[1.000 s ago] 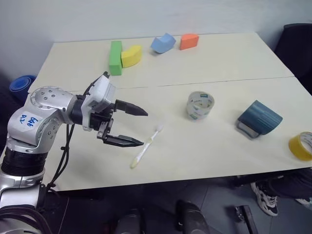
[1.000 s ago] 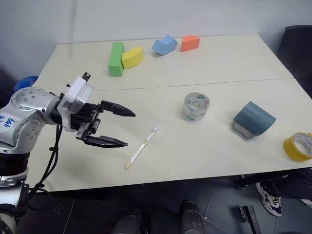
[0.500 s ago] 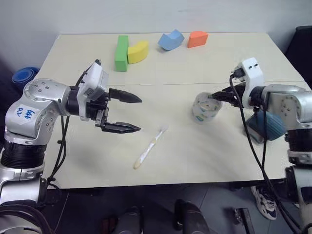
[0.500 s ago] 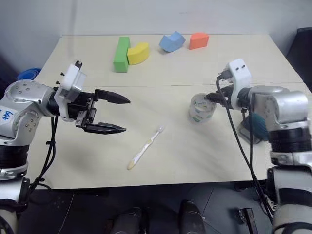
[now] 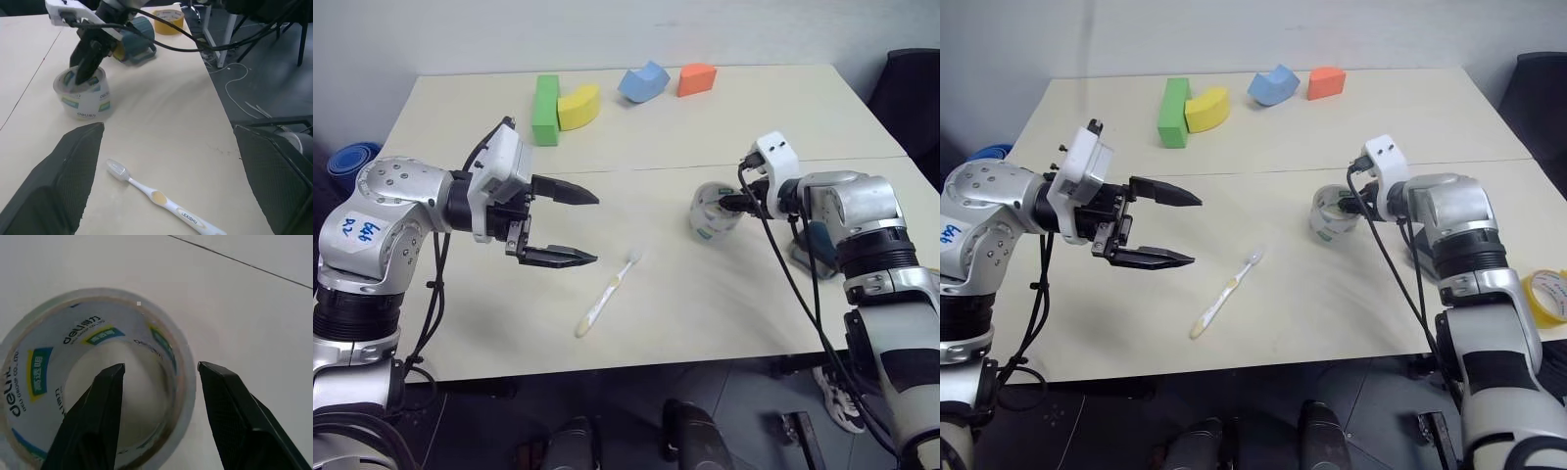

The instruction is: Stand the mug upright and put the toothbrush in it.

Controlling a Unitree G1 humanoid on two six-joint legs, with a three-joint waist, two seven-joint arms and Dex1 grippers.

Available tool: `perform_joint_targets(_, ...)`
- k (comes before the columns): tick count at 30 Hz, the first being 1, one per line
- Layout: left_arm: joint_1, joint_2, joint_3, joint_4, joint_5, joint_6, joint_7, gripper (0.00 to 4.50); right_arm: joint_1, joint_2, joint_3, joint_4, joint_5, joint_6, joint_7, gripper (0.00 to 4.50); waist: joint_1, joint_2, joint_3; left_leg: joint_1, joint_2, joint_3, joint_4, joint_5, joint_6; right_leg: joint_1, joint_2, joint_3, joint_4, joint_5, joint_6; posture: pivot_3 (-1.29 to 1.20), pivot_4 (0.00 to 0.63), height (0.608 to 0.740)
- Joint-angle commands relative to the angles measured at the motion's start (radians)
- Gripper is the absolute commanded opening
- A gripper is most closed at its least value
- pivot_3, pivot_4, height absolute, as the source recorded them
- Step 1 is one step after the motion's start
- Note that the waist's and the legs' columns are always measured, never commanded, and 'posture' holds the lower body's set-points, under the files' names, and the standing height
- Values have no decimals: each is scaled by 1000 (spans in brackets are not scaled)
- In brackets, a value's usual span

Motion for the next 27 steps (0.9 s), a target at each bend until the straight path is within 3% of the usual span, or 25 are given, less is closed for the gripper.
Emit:
perform_joint_targets(1,-13,15,29,-12,0,-14,4,4500,-6,-10,-30,-5,-19,-14,16,2470,0,0,0,0,0,0,0,0,0,0,0,0,0,0,0,0,150,740)
perform_joint_targets(4,-14,15,29,-10,2,-18,3,4500,6,-1,-31,16,-36,-38,15,1868,0,0,0,0,0,0,0,0,0,0,0,0,0,0,0,0,150,740)
perform_joint_targets(9,-22,11,25,-4,6,-24,2,4500,14,-2,-43,19,-52,-48,18,289,0,0,0,0,0,0,0,0,0,0,0,0,1,0,0,0,150,740)
perform_joint_targets(14,-27,0,20,-1,6,-28,4,4500,-6,-54,-103,-29,-41,-20,5,247,1,0,0,0,0,0,1,0,0,0,0,0,1,0,0,0,150,740)
perform_joint_targets(19,-22,-29,32,-21,-31,4,28,4500,-76,-245,-249,8,-83,-80,-126,247,17,3,2,-2,-2,-2,2,0,0,-1,-2,-1,1,0,0,0,150,740)
perform_joint_targets(23,-35,-78,32,-38,-62,24,62,4500,0,-449,-306,131,-149,-192,-203,247,29,3,2,-2,-3,-2,-1,0,0,-1,-3,-1,0,0,0,0,150,740)
perform_joint_targets(27,-46,-110,29,-40,-67,22,81,4500,53,-495,-362,235,-146,-255,-241,247,20,2,2,0,-3,1,-1,0,1,2,-3,0,-3,0,0,0,150,740)
